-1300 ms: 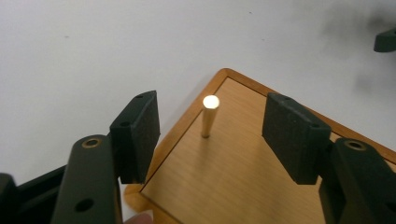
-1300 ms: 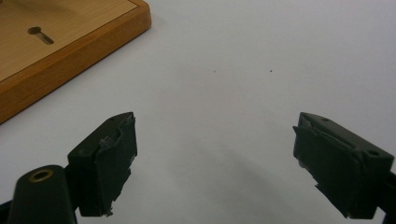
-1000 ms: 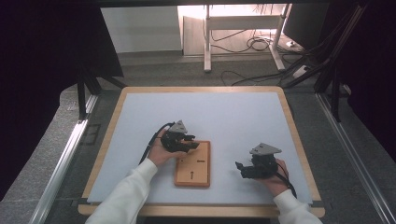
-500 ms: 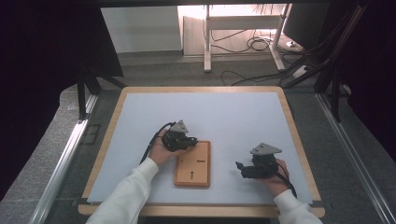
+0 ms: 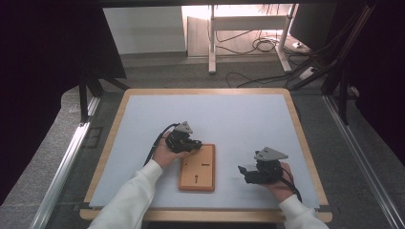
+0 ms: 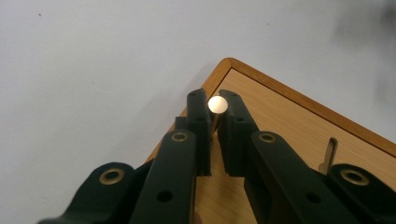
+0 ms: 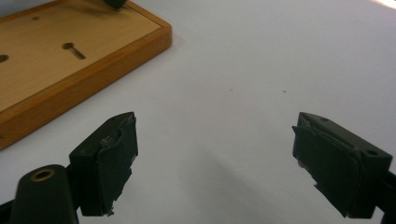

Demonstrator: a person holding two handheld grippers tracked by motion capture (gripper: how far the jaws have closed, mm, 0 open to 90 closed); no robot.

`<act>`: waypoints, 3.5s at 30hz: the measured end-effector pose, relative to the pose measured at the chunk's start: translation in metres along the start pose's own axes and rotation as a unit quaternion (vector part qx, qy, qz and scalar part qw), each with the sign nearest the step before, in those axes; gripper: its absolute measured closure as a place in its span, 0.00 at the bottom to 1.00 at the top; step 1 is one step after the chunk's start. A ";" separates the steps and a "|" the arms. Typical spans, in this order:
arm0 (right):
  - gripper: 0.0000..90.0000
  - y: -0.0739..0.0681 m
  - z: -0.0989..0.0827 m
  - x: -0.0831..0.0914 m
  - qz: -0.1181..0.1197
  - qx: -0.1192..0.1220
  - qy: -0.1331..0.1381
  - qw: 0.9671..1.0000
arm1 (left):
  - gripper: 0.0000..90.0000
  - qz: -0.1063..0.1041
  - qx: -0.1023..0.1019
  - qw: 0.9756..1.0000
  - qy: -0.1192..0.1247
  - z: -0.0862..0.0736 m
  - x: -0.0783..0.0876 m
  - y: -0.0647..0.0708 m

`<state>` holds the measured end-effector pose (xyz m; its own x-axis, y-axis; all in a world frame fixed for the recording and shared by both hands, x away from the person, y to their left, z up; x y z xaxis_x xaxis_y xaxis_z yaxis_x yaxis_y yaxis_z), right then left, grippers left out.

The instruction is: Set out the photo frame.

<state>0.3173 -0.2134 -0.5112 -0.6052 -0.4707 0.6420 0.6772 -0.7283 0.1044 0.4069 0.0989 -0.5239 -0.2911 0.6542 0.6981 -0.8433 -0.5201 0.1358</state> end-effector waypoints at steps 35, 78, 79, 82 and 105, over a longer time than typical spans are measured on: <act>0.16 -0.027 0.006 -0.002 0.037 0.055 -0.001 0.998 | 0.92 -0.058 0.035 0.998 -0.016 0.004 -0.001 -0.015; 0.10 -0.118 0.027 -0.031 0.032 0.219 -0.034 0.975 | 0.92 -0.089 0.055 0.994 -0.036 0.011 -0.003 -0.027; 0.10 -0.120 0.028 -0.033 0.029 0.222 -0.035 0.974 | 0.92 -0.089 0.055 0.994 -0.036 0.011 -0.003 -0.027; 0.10 -0.123 0.029 -0.036 0.024 0.227 -0.033 0.973 | 0.92 -0.089 0.054 0.994 -0.037 0.011 -0.003 -0.027; 0.25 -0.136 0.031 -0.044 -0.043 0.291 -0.012 0.956 | 0.93 -0.082 0.057 0.994 -0.036 0.011 -0.003 -0.027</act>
<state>0.2647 -0.0783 -0.5301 -0.6642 -0.4055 0.6281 0.7476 -0.3608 0.5576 0.4353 0.1049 -0.5214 -0.1175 0.6966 0.7078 -0.8186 -0.4715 0.3281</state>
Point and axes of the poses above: each handheld gripper's, and its own axes: x roughly backward along the jaws, z roughly out of its top, y roughly to its right, the point moved 1 cm from there along -x, roughly forward along the jaws, and after that the axes turned 3 degrees about -y, right-handed, at the moved point
